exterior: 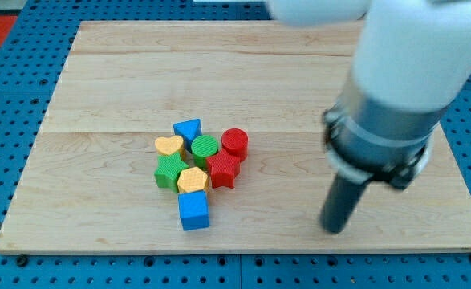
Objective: Separate the blue triangle from the green circle
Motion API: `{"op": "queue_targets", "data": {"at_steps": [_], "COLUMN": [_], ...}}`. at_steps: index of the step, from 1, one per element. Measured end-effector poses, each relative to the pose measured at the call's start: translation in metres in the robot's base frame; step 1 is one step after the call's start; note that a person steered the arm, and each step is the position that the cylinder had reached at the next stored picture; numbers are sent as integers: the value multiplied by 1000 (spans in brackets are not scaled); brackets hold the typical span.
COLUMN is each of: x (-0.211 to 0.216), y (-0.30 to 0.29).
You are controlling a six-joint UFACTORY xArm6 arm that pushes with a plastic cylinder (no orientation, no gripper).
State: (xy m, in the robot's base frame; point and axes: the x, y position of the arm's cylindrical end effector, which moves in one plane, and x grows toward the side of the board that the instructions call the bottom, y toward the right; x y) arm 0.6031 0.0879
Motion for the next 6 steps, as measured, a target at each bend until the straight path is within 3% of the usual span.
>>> {"op": "queue_targets", "data": {"at_steps": [1, 3, 4, 5, 6], "x": [-22, -106, -159, -197, -197], "y": [-48, -101, -167, -184, -166]}}
